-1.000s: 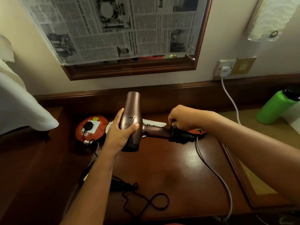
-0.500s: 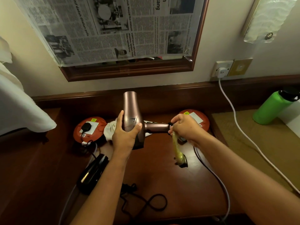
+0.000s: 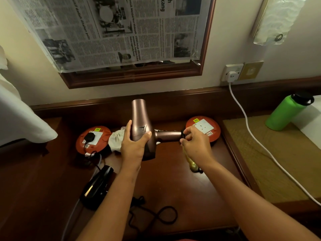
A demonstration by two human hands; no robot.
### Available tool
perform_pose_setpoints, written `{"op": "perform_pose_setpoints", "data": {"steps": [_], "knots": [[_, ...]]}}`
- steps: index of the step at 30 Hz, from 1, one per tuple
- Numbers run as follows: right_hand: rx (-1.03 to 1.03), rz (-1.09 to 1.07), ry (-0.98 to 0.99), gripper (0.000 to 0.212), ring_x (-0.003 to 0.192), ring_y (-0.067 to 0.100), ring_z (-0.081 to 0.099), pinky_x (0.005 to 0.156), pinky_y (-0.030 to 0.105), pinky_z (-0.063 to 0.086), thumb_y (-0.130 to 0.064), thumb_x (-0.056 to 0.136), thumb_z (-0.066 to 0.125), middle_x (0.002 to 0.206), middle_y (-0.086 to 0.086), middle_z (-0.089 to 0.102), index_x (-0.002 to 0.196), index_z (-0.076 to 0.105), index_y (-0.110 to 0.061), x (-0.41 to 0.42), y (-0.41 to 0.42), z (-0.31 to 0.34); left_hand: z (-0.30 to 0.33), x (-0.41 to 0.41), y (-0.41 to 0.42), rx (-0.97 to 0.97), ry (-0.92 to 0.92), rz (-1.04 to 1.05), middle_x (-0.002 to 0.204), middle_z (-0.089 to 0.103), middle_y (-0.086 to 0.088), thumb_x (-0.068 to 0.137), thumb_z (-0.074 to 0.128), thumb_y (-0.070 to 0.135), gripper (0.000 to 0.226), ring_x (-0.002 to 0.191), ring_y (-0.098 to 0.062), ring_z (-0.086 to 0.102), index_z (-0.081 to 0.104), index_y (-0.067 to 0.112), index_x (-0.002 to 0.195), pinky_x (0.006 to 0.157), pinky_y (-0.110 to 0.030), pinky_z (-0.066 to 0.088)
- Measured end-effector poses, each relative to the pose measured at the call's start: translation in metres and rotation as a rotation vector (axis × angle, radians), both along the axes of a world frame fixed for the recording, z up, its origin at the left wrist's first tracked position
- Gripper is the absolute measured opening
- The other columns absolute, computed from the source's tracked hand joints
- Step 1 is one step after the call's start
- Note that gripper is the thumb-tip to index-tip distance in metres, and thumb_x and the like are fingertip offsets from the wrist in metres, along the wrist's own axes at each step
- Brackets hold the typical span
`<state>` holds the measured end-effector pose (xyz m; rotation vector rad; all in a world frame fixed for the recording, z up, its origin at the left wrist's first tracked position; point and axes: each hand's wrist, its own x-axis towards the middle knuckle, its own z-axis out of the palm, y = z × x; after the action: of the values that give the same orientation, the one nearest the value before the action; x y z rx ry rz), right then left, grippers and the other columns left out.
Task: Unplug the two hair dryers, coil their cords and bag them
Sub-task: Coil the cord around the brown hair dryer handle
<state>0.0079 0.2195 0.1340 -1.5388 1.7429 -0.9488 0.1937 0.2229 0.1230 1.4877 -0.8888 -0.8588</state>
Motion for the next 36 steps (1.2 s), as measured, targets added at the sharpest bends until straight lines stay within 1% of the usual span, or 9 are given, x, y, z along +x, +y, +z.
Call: {"op": "perform_pose_setpoints", "data": {"steps": [3,6,13,16,21,24,27,31,36], "knots": [[-0.08,-0.004,0.109,0.015,0.073,0.013,0.058,0.077,0.039,0.05,-0.009,0.085,0.067,0.067,-0.01,0.058,0.094,0.06,-0.018,0.003,0.002,-0.003,0.002,0.0,-0.001,-0.005,0.005,-0.009,0.108,0.048,0.019,0.078,0.076,0.017,0.077,0.101,-0.006,0.056,0.038,0.033,0.144,0.086,-0.024,0.049],[-0.131,-0.018,0.25,0.013,0.083,0.015,0.054,0.081,0.035,0.037,-0.018,0.087,0.067,0.073,-0.01,0.063,0.098,0.059,-0.02,0.004,0.002,0.0,0.005,-0.001,0.0,-0.011,0.044,-0.009,0.107,0.048,0.021,0.08,0.074,0.014,0.077,0.095,-0.001,0.056,0.037,0.031,0.145,0.077,-0.019,0.049],[-0.127,-0.02,-0.042,0.019,0.061,0.003,0.056,0.057,0.01,0.042,-0.009,0.088,0.065,0.065,-0.007,0.057,0.097,0.05,-0.015,0.008,0.005,0.003,0.006,-0.002,0.0,0.008,0.147,-0.012,0.104,0.051,0.019,0.081,0.073,0.012,0.076,0.089,-0.003,0.058,0.035,0.031,0.145,0.071,-0.019,0.049],[-0.131,0.013,-0.003,0.022,0.061,0.004,0.055,0.054,0.013,0.041,-0.011,0.087,0.066,0.068,-0.004,0.057,0.095,0.046,-0.015,0.007,0.004,0.001,0.003,0.0,0.0,0.027,0.168,-0.03,0.116,0.054,0.007,0.081,0.074,0.014,0.077,0.097,-0.012,0.061,0.035,0.033,0.145,0.081,-0.03,0.053],[-0.161,-0.001,0.422,0.038,0.094,0.027,0.054,0.078,0.039,0.045,-0.033,0.081,0.073,0.101,0.004,0.053,0.104,0.048,-0.017,-0.003,-0.001,-0.012,0.0,0.005,0.001,0.057,0.178,-0.049,0.124,0.052,0.001,0.082,0.073,0.014,0.078,0.097,-0.017,0.062,0.034,0.031,0.147,0.078,-0.033,0.055],[-0.16,0.039,0.587,0.067,0.128,0.029,0.034,0.105,0.047,0.027,-0.052,0.08,0.067,0.134,0.007,0.041,0.134,0.041,-0.022,-0.016,-0.008,-0.013,-0.002,0.008,0.001,0.079,0.212,-0.065,0.121,0.049,0.002,0.083,0.071,0.013,0.078,0.087,-0.01,0.06,0.031,0.028,0.148,0.063,-0.024,0.051],[-0.045,0.224,0.599,0.078,0.141,0.023,0.021,0.114,0.05,0.01,-0.062,0.083,0.056,0.147,0.001,0.035,0.147,0.024,-0.03,-0.031,-0.018,-0.013,-0.005,0.011,0.001,0.118,0.243,-0.085,0.121,0.05,0.002,0.083,0.07,0.014,0.077,0.085,-0.01,0.061,0.032,0.029,0.148,0.057,-0.021,0.051],[0.004,0.379,0.656,0.073,0.121,0.025,0.042,0.101,0.046,0.035,-0.067,0.085,0.046,0.131,0.002,0.051,0.147,0.022,-0.035,-0.04,-0.023,-0.019,-0.011,0.012,0.001,0.174,0.279,-0.101,0.119,0.051,0.002,0.082,0.071,0.015,0.075,0.09,-0.019,0.063,0.035,0.03,0.147,0.062,-0.028,0.055],[-0.038,0.382,0.766,0.065,0.114,0.023,0.043,0.092,0.042,0.037,-0.068,0.087,0.038,0.122,0.002,0.051,0.144,0.028,-0.037,-0.039,-0.012,-0.045,-0.033,0.016,0.003,0.264,0.299,-0.135,0.128,0.053,-0.005,0.081,0.073,0.019,0.075,0.102,-0.032,0.063,0.035,0.032,0.145,0.082,-0.044,0.056]]}}
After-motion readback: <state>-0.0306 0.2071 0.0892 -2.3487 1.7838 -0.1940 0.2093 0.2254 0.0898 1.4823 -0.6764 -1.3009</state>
